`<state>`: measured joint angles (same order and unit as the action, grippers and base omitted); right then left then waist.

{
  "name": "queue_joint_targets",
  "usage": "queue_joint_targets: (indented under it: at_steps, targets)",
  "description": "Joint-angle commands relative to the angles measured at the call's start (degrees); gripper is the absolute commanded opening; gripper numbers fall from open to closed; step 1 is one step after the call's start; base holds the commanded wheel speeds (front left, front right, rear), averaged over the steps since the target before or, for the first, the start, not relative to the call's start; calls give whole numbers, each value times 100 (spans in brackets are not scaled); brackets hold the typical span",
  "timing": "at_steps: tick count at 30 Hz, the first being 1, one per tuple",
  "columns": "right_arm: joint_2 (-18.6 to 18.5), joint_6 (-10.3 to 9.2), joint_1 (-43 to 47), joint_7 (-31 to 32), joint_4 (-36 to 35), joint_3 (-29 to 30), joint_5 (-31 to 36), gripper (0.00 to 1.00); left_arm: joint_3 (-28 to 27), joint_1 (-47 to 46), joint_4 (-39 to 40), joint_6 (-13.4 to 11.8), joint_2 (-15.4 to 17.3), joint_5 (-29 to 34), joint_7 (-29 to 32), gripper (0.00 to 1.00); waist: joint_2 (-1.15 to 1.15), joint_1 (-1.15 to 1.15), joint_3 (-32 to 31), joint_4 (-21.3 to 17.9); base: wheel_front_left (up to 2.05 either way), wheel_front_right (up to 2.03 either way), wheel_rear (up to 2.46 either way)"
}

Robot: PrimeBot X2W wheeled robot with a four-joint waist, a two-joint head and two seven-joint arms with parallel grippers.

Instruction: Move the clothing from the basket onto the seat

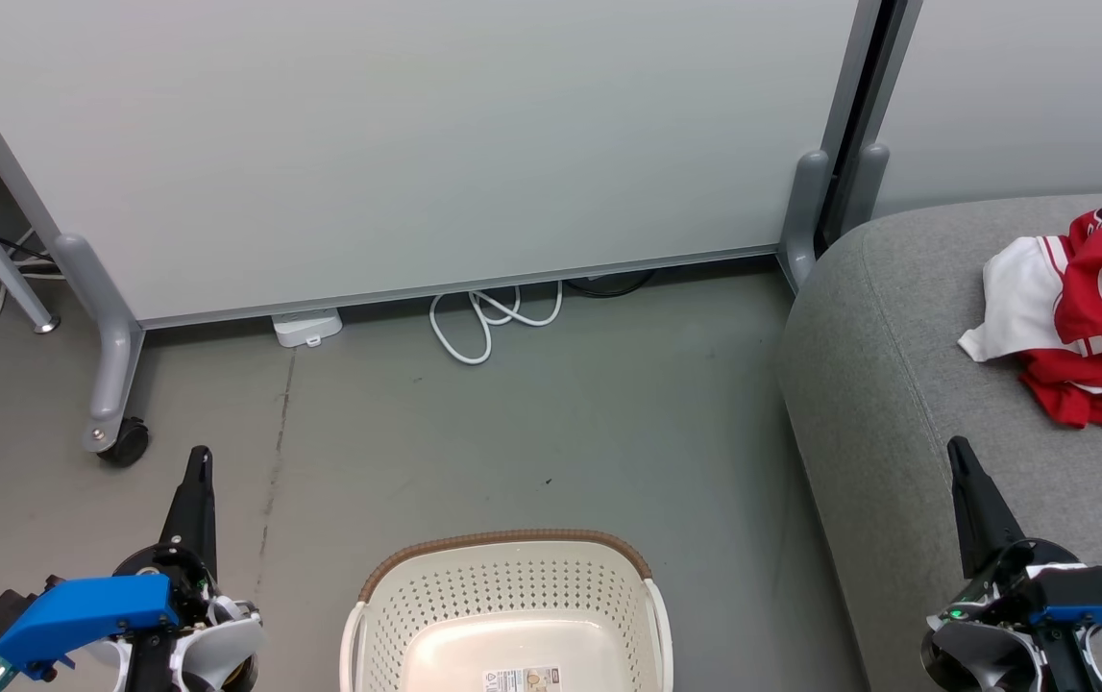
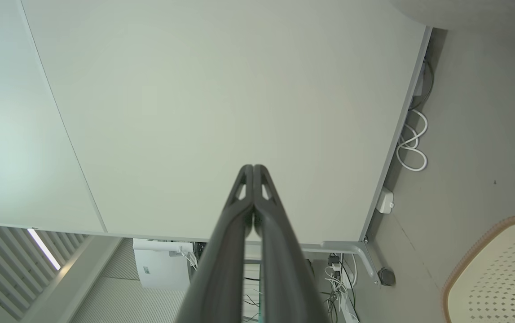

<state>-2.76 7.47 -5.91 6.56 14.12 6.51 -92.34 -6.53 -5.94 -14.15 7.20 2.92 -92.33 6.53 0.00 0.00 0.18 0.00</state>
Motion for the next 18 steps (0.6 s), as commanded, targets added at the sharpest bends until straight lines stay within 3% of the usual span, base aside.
queue_joint_targets:
  at_steps: [1,18]
  targets:
    - [-21,4,-60,18,-16,9,-13,0,-18,-54,22,53,-3,-12,24,0,0,0,0,0,0,0,0]
    - [-21,4,-59,17,-15,8,-14,0,-18,-54,22,52,-4,-10,25,0,0,0,0,0,0,0,0]
